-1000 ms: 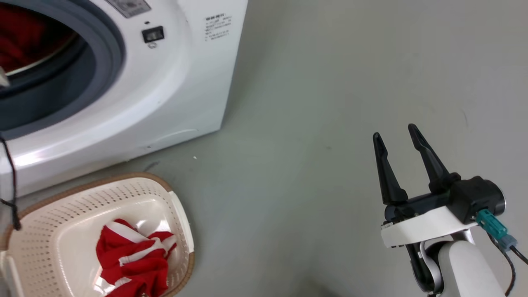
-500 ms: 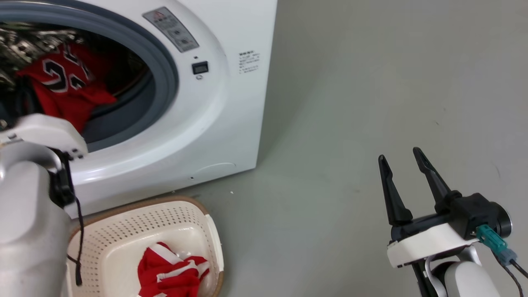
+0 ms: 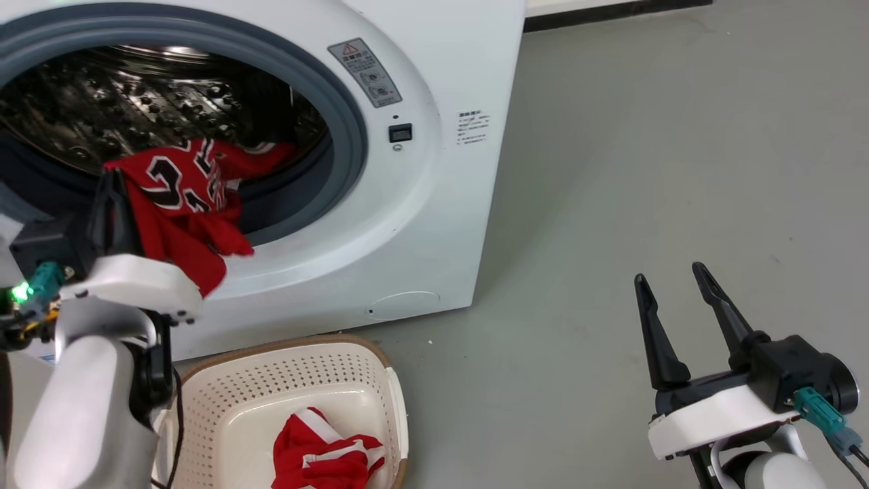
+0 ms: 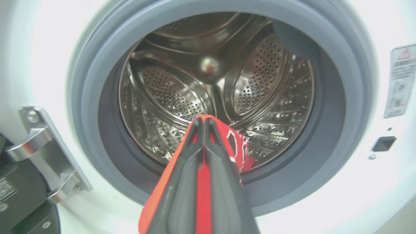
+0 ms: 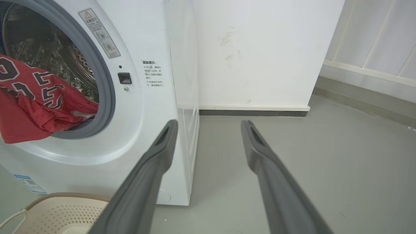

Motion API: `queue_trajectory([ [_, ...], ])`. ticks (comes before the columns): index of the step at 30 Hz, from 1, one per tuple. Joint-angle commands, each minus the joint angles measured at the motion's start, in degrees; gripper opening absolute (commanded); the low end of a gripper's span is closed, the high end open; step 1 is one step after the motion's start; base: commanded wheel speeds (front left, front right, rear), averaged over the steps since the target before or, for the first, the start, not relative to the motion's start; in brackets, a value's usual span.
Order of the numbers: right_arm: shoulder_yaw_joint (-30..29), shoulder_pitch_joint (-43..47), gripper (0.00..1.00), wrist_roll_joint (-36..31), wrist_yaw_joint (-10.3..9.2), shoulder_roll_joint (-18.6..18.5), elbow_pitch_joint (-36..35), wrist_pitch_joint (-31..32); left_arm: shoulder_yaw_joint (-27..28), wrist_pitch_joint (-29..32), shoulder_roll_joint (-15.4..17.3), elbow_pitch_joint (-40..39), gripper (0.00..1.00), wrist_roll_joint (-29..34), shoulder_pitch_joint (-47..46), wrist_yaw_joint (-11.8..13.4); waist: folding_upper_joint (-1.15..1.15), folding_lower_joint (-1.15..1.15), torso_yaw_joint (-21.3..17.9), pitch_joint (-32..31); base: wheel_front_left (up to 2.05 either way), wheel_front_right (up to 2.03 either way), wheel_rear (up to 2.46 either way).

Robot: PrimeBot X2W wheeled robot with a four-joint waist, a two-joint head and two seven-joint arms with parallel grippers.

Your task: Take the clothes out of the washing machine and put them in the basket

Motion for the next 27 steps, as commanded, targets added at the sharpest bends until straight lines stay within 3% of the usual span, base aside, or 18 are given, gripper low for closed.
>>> queue_trajectory([
  [1, -0.1, 0.9, 1.0, -0.1, -0.04, 0.0, -0.5, 0.2, -0.3, 1.0, 0.1, -3.0, 0.0, 0.2, 2.1, 0.7, 0.0, 0.01, 0.7, -0.4, 0.0, 0.0, 0.0],
  [9, -0.3, 1.6, 1.0, -0.6, -0.04, 0.0, -1.4, 0.9, -3.0, 6.1, -2.2, -18.3, 0.0, 1.1, 13.9, 5.3, 0.0, 0.01, 2.8, -1.0, 0.0, 0.0, 0.0],
  [15, -0.2, 2.1, 1.0, -1.2, -0.05, 0.0, -2.1, 1.5, -6.5, 8.8, -5.1, -23.3, 0.0, 0.5, 22.9, 7.3, 0.0, 0.01, 4.5, -0.8, 0.0, 0.0, 0.0],
  [20, -0.1, 1.4, 1.0, -1.4, -0.04, 0.0, -2.9, 2.0, -8.9, 9.0, -8.2, -20.5, 0.0, -1.8, 28.0, 7.0, 0.0, 0.01, 5.4, 0.2, 0.0, 0.0, 0.0],
  [27, 0.2, 0.3, 1.0, -1.8, -0.04, 0.0, -3.6, 2.3, -10.3, 7.2, -12.0, -9.0, 0.0, -5.8, 29.8, 4.9, 0.0, 0.01, 5.5, 2.7, 0.0, 0.0, 0.0],
])
